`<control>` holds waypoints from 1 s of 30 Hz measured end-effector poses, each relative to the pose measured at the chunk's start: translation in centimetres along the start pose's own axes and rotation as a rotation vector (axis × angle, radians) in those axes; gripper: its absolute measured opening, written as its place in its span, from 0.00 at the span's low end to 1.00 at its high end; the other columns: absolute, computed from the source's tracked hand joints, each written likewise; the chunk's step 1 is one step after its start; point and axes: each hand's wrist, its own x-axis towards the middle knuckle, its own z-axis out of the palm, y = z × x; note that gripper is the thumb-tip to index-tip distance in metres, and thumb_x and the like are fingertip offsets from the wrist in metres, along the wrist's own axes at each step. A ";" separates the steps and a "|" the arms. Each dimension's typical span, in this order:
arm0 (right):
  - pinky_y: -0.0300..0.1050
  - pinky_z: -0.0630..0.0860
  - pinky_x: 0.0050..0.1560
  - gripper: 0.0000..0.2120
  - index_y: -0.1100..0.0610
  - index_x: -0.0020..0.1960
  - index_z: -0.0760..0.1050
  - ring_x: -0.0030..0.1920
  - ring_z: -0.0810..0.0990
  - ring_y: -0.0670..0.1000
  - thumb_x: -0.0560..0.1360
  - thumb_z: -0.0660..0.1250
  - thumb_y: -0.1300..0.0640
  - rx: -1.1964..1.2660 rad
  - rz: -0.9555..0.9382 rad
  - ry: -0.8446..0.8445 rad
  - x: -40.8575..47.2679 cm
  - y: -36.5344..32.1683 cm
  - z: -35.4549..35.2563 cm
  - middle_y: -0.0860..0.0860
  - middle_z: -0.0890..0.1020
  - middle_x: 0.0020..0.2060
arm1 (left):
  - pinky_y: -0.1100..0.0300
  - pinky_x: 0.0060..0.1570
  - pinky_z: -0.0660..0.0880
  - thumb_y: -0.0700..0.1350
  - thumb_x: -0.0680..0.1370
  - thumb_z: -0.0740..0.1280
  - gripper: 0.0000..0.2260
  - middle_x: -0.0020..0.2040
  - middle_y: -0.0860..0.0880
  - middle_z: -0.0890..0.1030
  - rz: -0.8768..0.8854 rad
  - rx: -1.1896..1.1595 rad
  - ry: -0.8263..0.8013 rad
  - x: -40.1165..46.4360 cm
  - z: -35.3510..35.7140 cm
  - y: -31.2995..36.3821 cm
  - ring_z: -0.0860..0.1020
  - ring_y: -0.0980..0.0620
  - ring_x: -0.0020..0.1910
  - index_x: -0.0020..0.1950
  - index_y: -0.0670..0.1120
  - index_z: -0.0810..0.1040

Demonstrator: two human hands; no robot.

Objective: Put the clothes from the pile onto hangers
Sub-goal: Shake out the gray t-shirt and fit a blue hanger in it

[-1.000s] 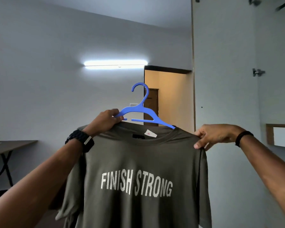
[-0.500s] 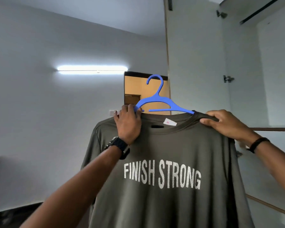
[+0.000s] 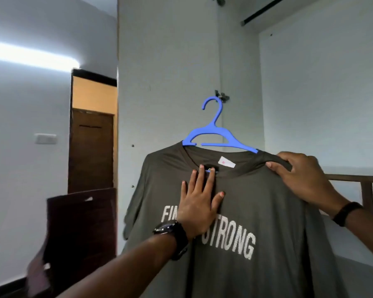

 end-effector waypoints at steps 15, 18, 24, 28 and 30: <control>0.32 0.64 0.36 0.11 0.59 0.37 0.74 0.31 0.72 0.47 0.76 0.67 0.55 -0.302 0.104 0.018 27.9 8.0 -16.1 0.48 0.74 0.29 | 0.46 0.72 0.58 0.51 0.81 0.58 0.30 0.79 0.46 0.44 0.248 -0.340 -0.122 33.3 -6.3 12.5 0.54 0.44 0.76 0.79 0.50 0.46; 0.38 0.57 0.35 0.13 0.57 0.35 0.71 0.34 0.71 0.52 0.77 0.66 0.55 -0.447 0.116 0.068 33.6 7.1 -22.5 0.46 0.72 0.28 | 0.47 0.73 0.58 0.50 0.81 0.59 0.30 0.79 0.44 0.50 0.343 -0.420 -0.132 40.1 -10.8 16.3 0.57 0.43 0.76 0.79 0.50 0.49; 0.44 0.55 0.36 0.15 0.61 0.34 0.71 0.37 0.72 0.55 0.76 0.67 0.55 -0.698 0.098 0.176 39.8 6.5 -32.8 0.55 0.74 0.31 | 0.51 0.75 0.54 0.52 0.81 0.58 0.30 0.79 0.43 0.49 0.500 -0.547 -0.206 48.8 -14.3 25.3 0.53 0.44 0.77 0.79 0.48 0.48; 0.41 0.54 0.38 0.15 0.55 0.33 0.67 0.39 0.70 0.53 0.76 0.67 0.55 -0.812 0.110 0.250 42.7 8.1 -37.9 0.51 0.72 0.32 | 0.49 0.75 0.52 0.55 0.82 0.56 0.29 0.79 0.43 0.47 0.590 -0.592 -0.227 52.8 -13.4 33.1 0.51 0.42 0.77 0.79 0.48 0.48; 0.42 0.56 0.38 0.13 0.56 0.35 0.69 0.43 0.73 0.57 0.76 0.67 0.55 -0.863 0.121 0.284 44.0 9.2 -40.0 0.54 0.74 0.35 | 0.48 0.75 0.52 0.57 0.82 0.54 0.29 0.79 0.43 0.46 0.588 -0.606 -0.226 54.4 -12.6 36.8 0.51 0.42 0.77 0.79 0.49 0.47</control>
